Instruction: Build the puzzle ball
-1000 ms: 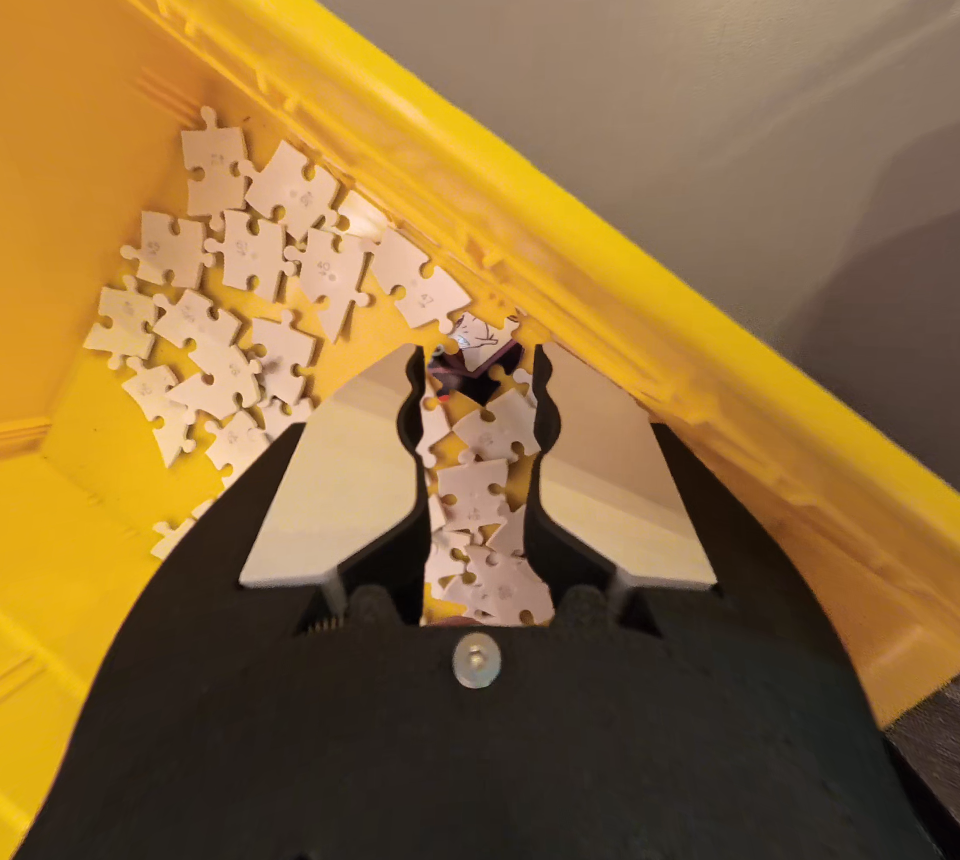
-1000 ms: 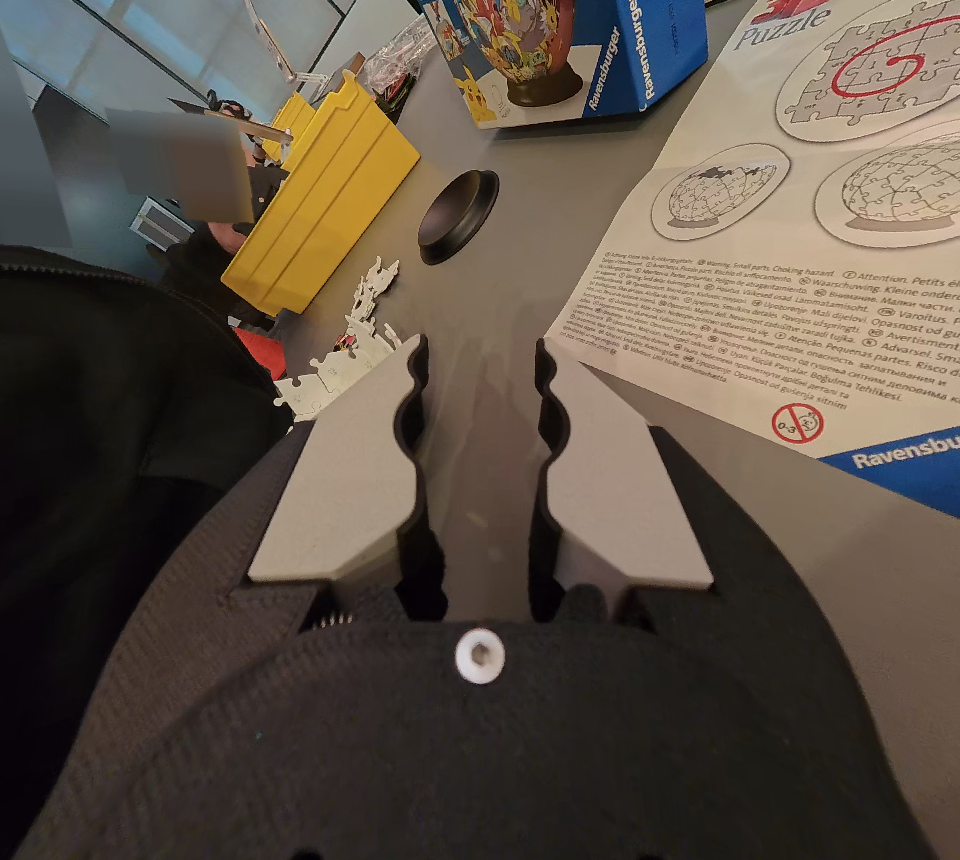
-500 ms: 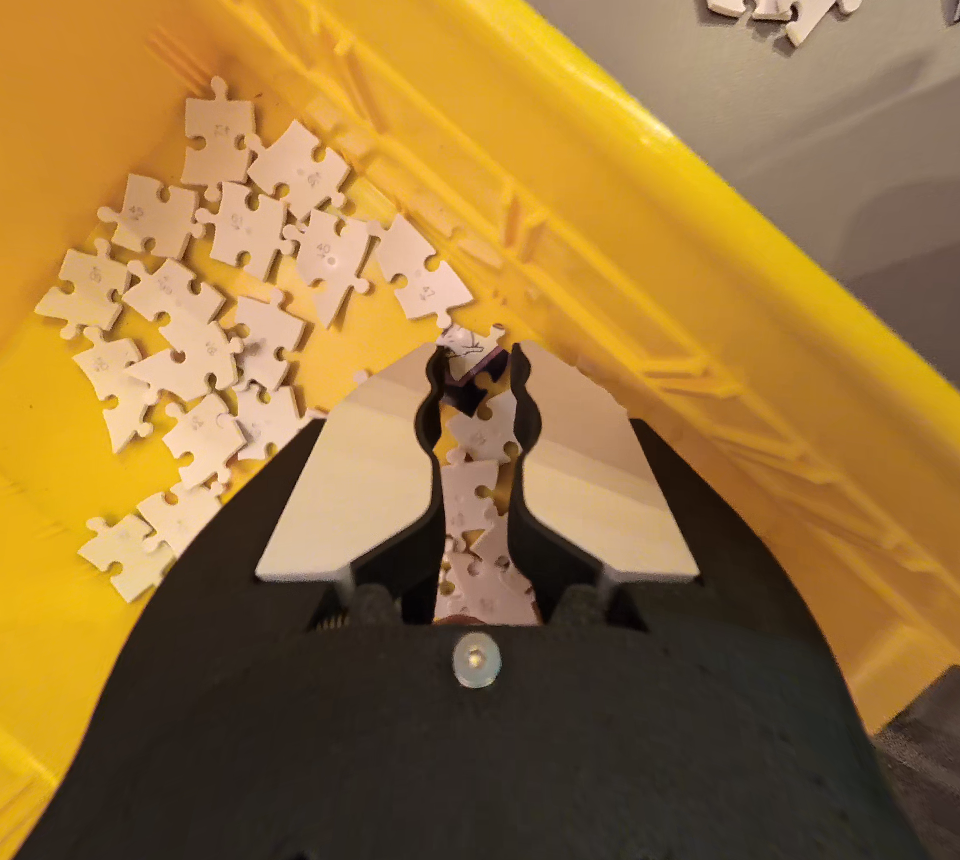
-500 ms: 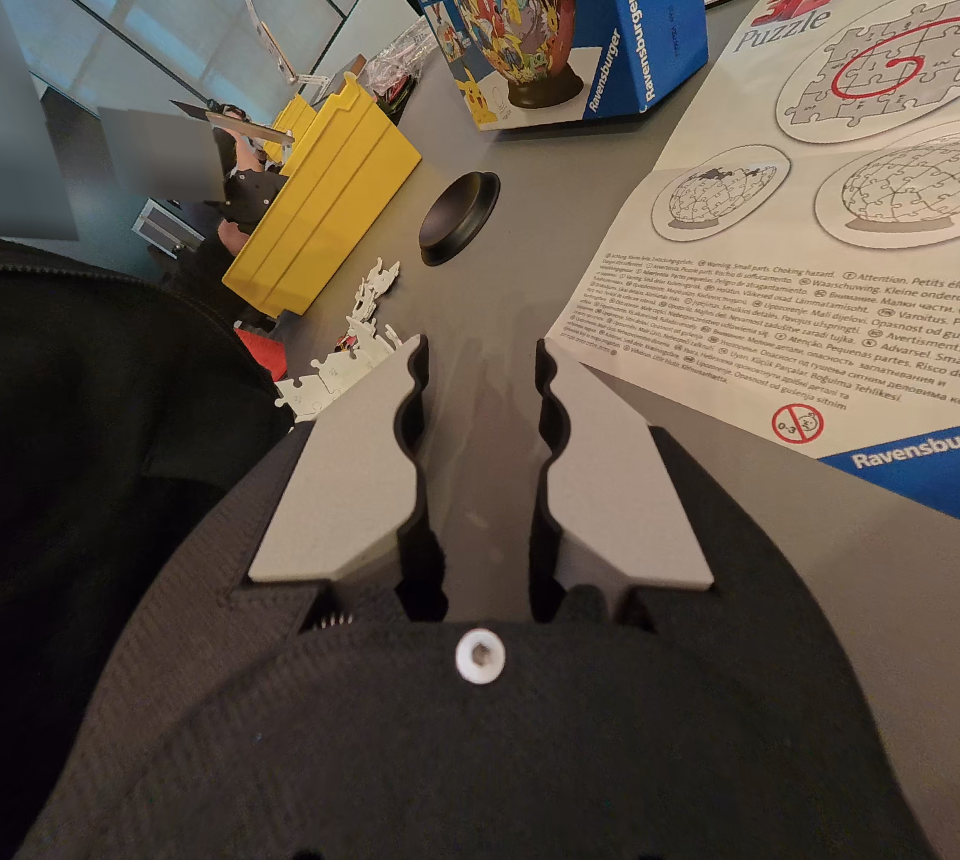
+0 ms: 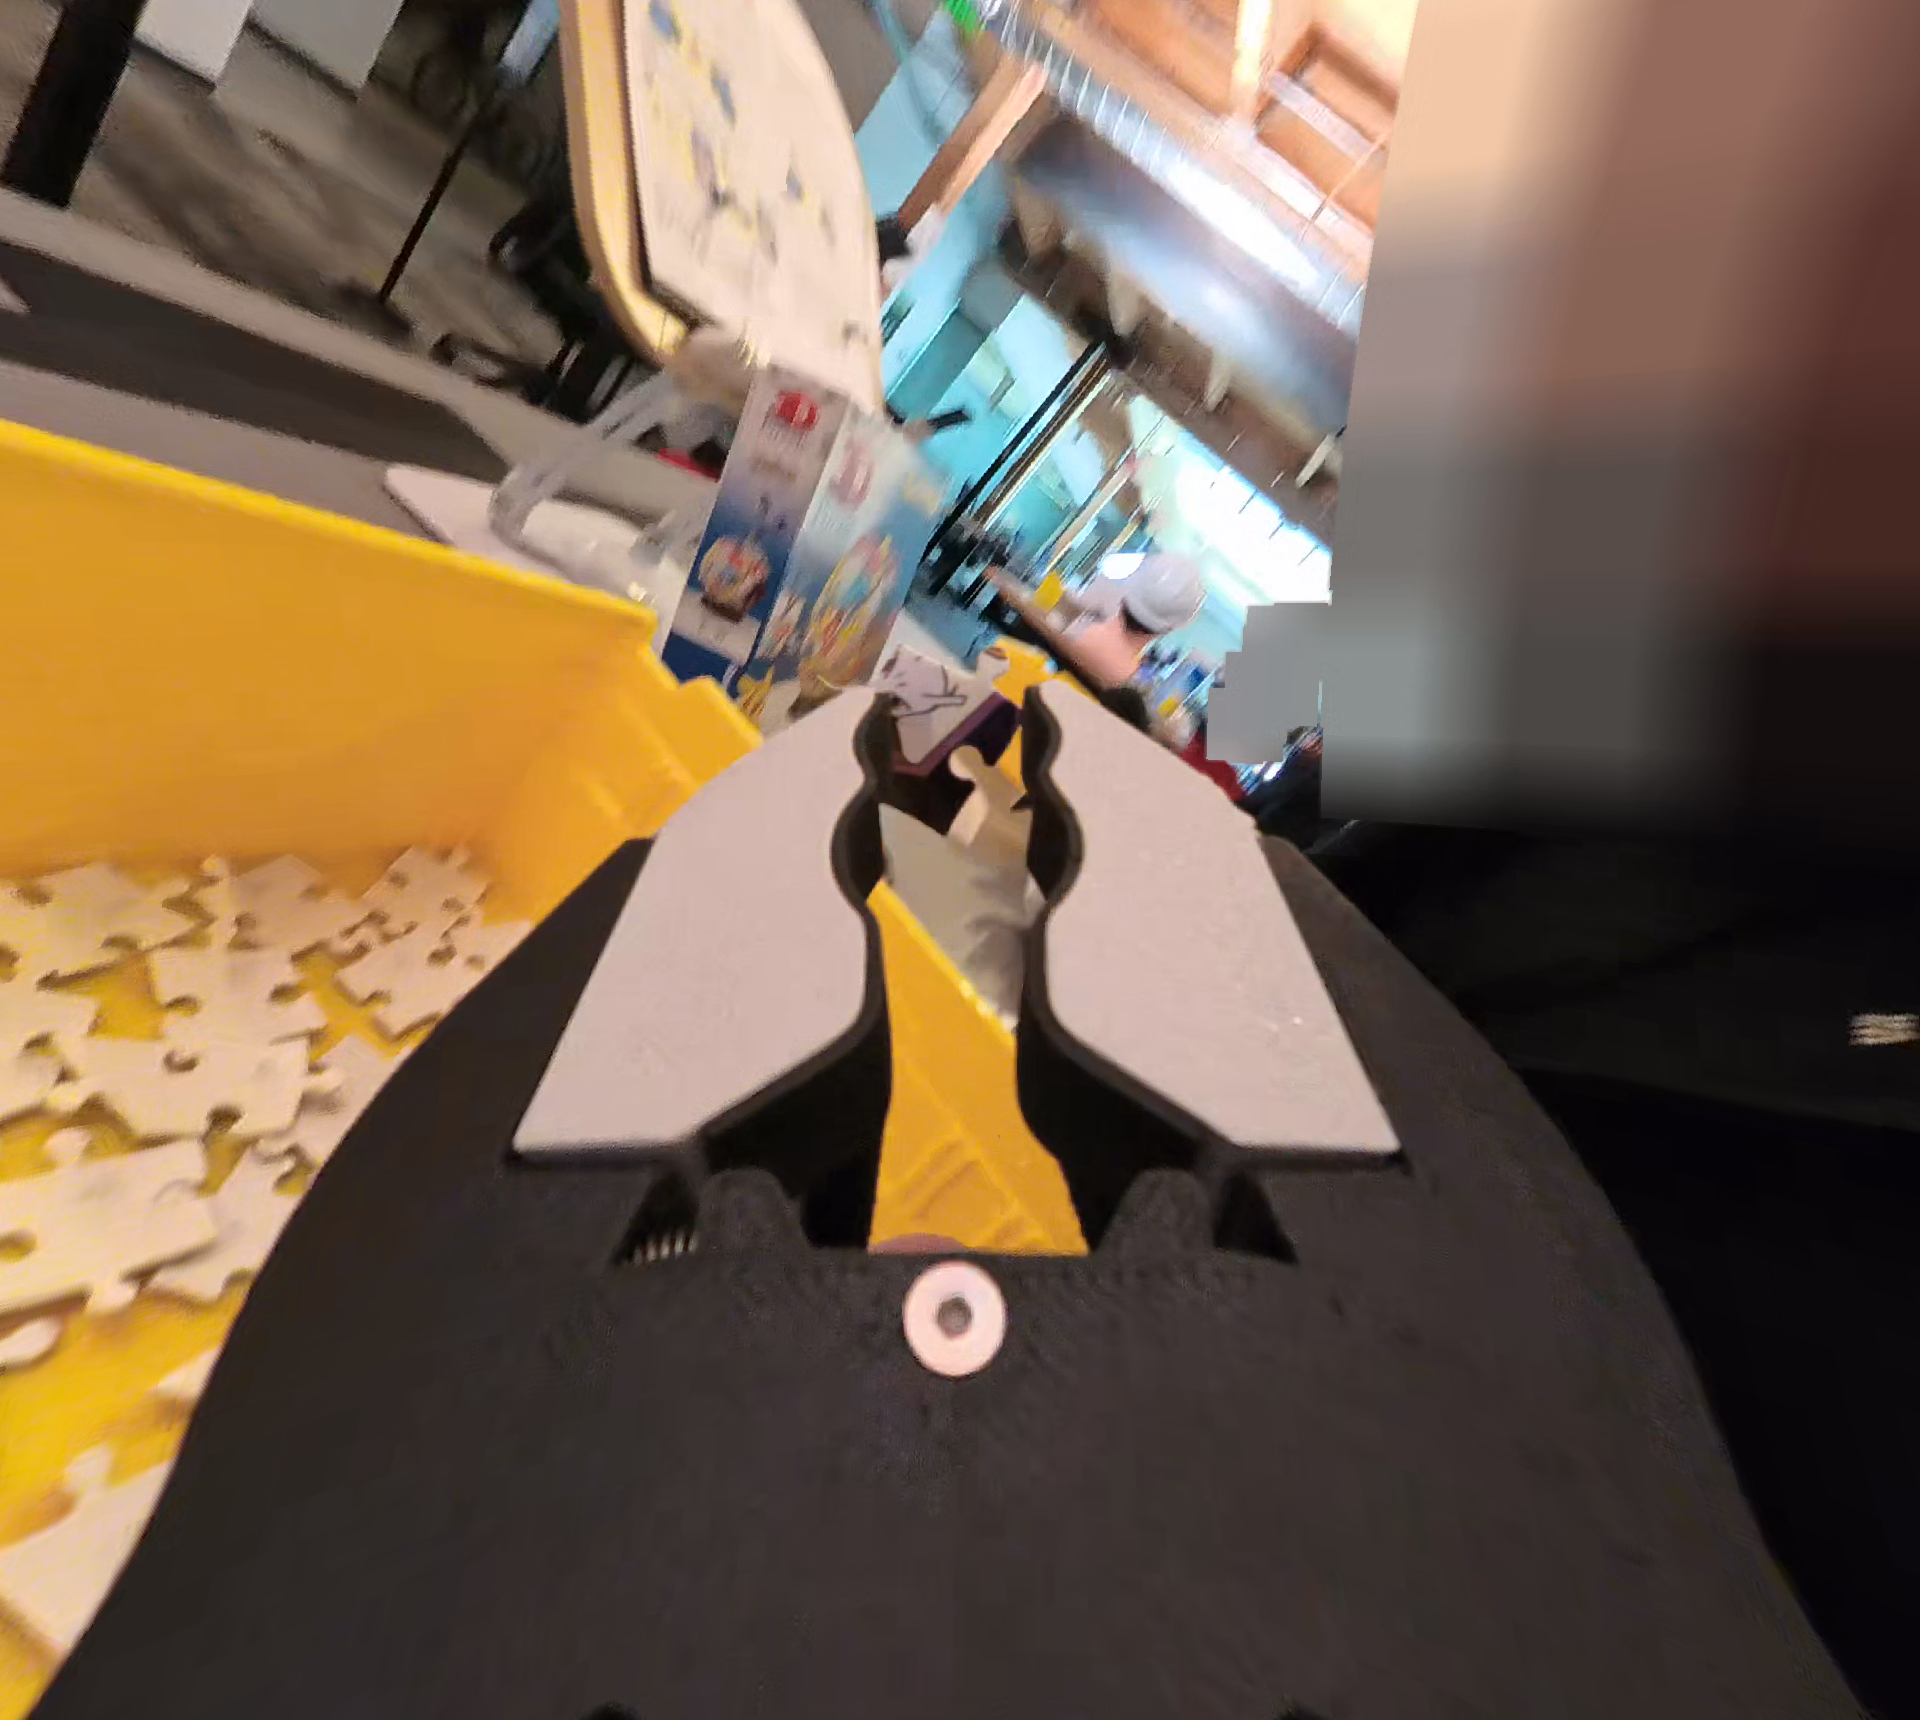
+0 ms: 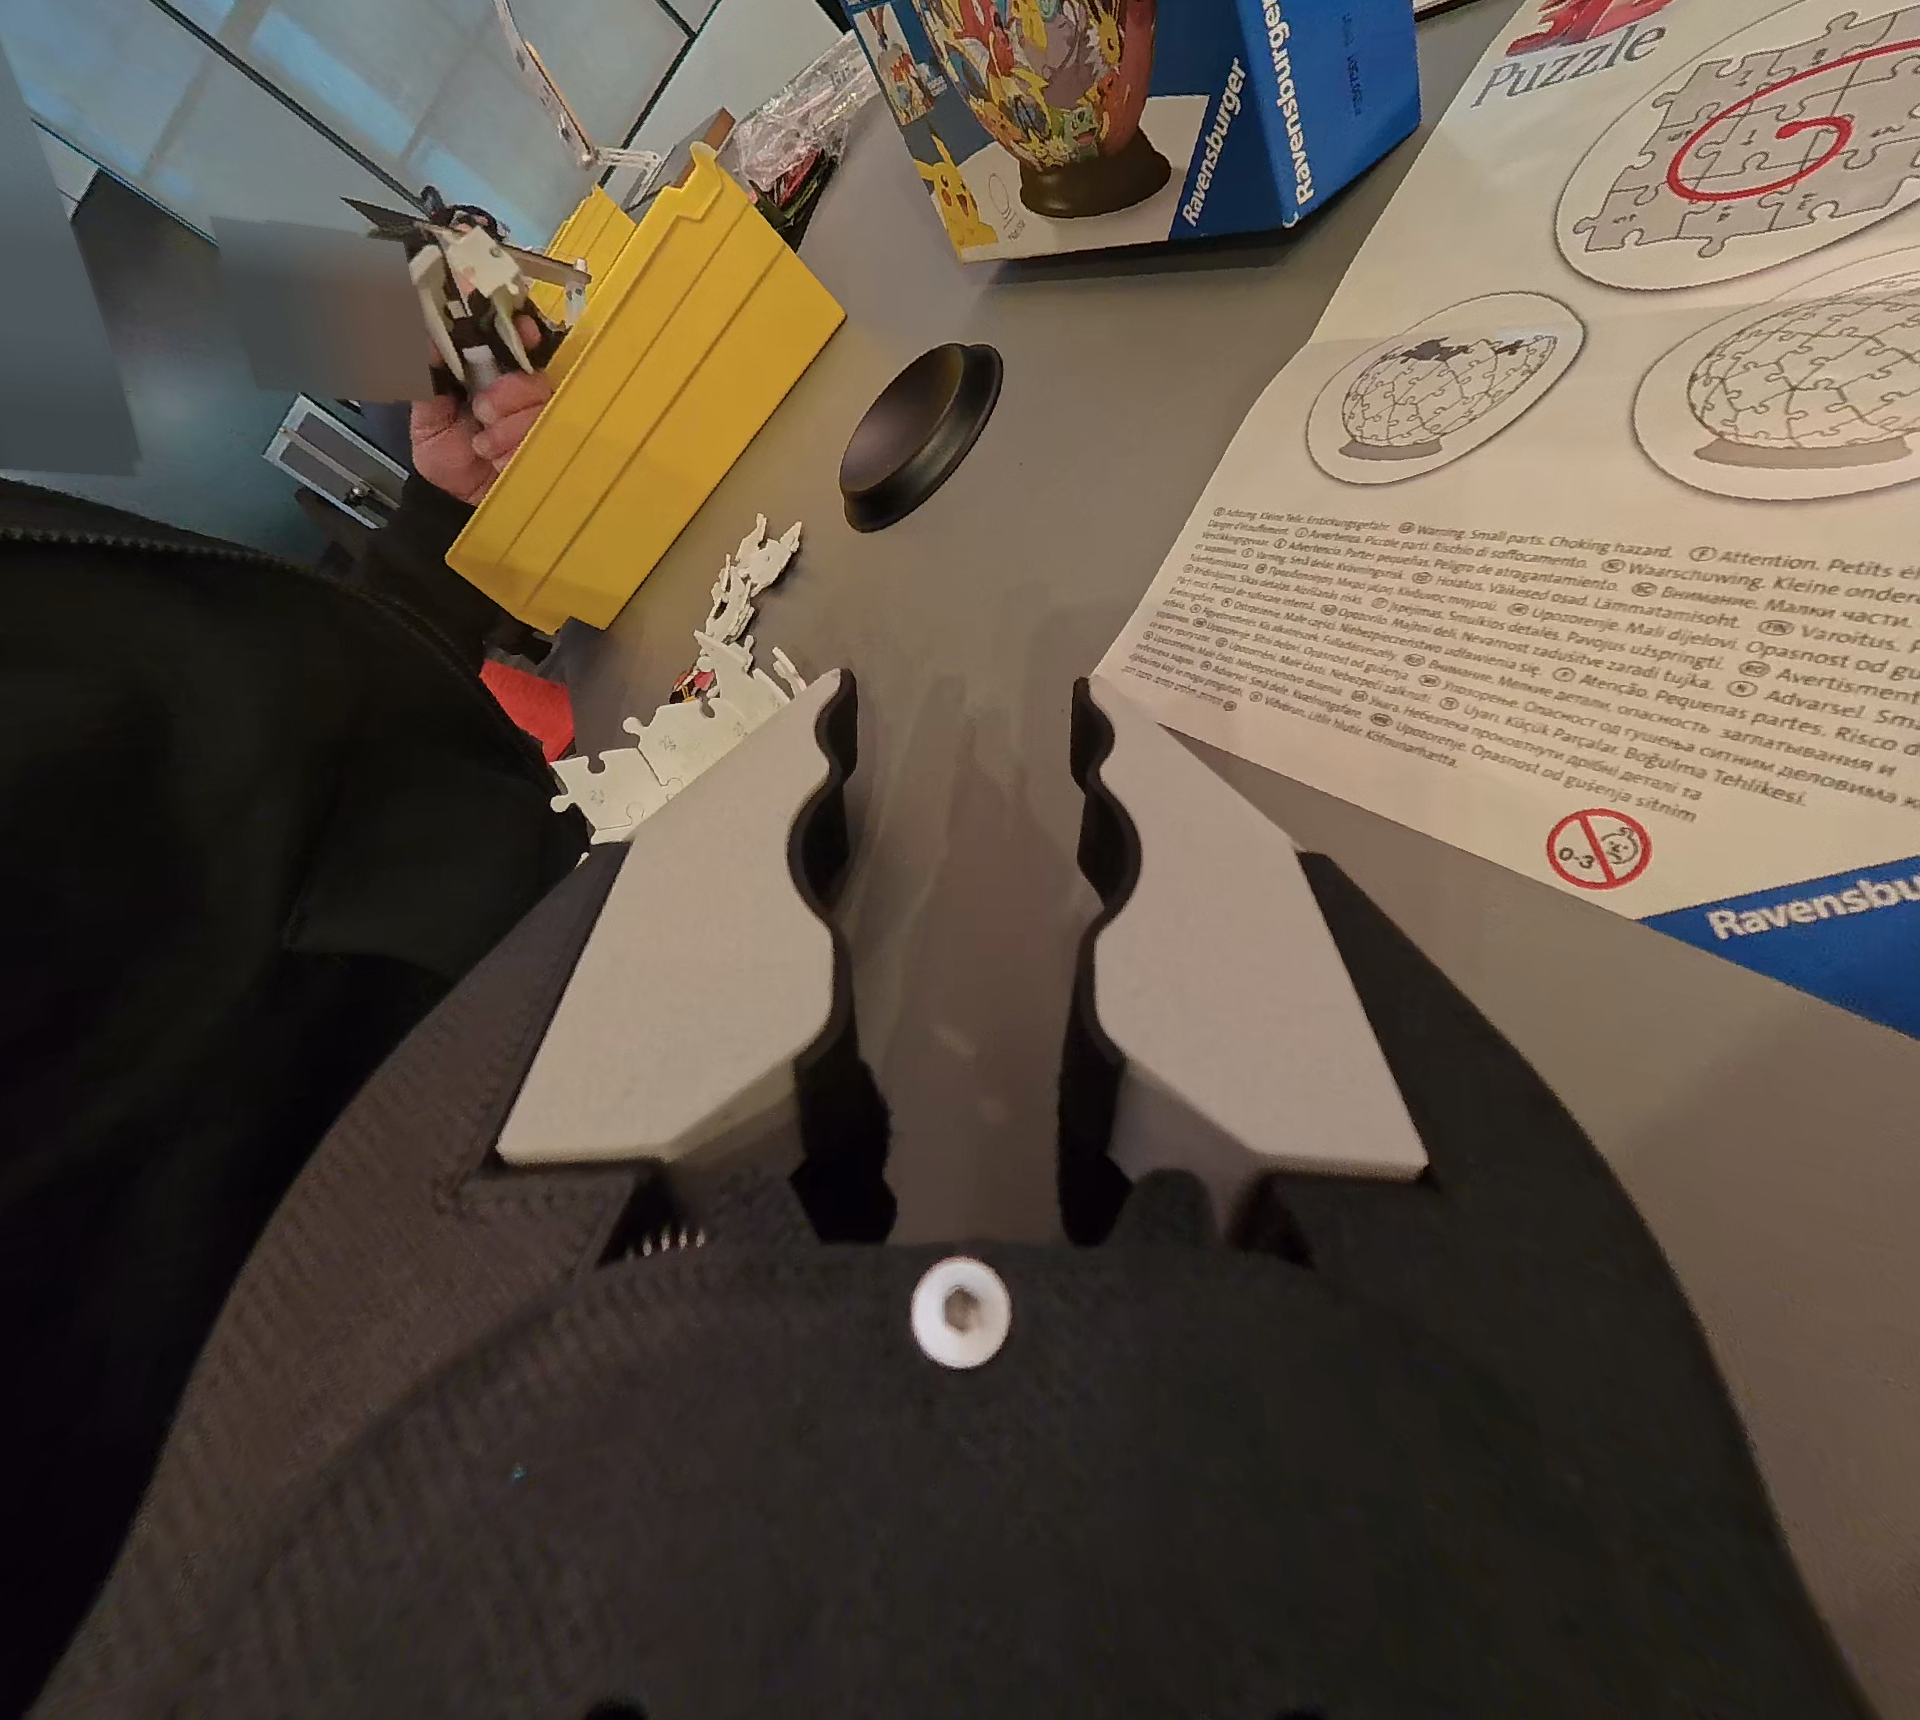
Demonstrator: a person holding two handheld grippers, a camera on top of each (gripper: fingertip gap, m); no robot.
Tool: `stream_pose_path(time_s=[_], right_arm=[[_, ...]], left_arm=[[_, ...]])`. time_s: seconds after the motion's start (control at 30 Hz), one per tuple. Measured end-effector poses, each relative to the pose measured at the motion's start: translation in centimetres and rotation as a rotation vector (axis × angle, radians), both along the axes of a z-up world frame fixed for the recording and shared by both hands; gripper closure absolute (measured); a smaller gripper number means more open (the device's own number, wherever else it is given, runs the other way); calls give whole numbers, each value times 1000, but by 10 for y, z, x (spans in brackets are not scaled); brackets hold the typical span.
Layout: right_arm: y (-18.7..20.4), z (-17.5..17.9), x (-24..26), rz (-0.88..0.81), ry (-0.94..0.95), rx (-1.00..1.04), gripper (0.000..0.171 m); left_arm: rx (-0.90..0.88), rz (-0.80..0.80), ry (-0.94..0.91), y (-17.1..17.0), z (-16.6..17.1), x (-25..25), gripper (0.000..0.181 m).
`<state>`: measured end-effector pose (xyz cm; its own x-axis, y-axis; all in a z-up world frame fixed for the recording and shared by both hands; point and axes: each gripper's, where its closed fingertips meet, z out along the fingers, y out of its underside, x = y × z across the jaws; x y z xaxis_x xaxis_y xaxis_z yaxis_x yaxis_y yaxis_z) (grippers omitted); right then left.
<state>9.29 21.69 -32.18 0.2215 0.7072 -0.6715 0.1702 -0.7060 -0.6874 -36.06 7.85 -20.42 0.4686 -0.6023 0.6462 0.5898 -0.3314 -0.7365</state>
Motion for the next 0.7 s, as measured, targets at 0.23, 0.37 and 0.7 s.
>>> stream_pose_path(time_s=[0.23, 0.37, 0.7], right_arm=[[0, 1, 0, 3, 6, 1, 131], [-1, 2, 0, 4, 12, 1, 131], [-1, 2, 0, 10, 15, 0, 131]], left_arm=[[104, 40, -208, -8, 29, -27, 158], [118, 40, -233, -9, 32, -30, 158], [-220, 54, 101, 12, -25, -27, 158]])
